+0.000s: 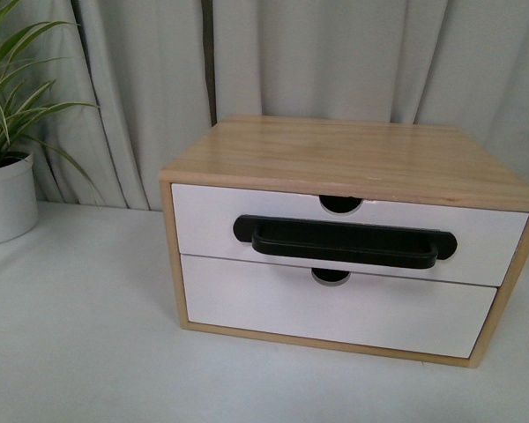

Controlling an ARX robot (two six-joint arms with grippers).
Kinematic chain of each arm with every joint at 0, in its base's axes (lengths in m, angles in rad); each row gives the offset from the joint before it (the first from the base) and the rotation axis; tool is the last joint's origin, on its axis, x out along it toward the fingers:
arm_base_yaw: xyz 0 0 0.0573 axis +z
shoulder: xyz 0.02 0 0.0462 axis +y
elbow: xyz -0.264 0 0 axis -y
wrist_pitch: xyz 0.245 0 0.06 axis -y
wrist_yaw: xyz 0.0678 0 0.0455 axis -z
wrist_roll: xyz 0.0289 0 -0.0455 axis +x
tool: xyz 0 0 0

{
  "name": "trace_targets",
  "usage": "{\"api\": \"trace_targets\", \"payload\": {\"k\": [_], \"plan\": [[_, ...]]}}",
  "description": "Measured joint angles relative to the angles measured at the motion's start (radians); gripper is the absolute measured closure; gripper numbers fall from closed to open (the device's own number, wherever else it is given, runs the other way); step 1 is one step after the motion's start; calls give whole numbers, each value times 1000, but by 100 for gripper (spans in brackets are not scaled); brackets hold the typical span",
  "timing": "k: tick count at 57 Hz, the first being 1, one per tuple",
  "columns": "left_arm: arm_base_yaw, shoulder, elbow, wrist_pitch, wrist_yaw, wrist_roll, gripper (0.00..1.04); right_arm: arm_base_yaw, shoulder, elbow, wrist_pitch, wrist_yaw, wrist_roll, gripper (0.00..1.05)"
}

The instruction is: Pull drawer

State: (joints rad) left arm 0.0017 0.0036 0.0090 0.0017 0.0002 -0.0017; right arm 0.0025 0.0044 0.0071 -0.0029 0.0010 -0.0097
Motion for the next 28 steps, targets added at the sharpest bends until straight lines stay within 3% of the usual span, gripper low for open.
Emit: {"api": "trace_targets", "payload": {"k": [28], "plan": [[0, 0, 0, 0, 0, 0, 6, 0, 0, 0, 0, 0, 0, 9]]}}
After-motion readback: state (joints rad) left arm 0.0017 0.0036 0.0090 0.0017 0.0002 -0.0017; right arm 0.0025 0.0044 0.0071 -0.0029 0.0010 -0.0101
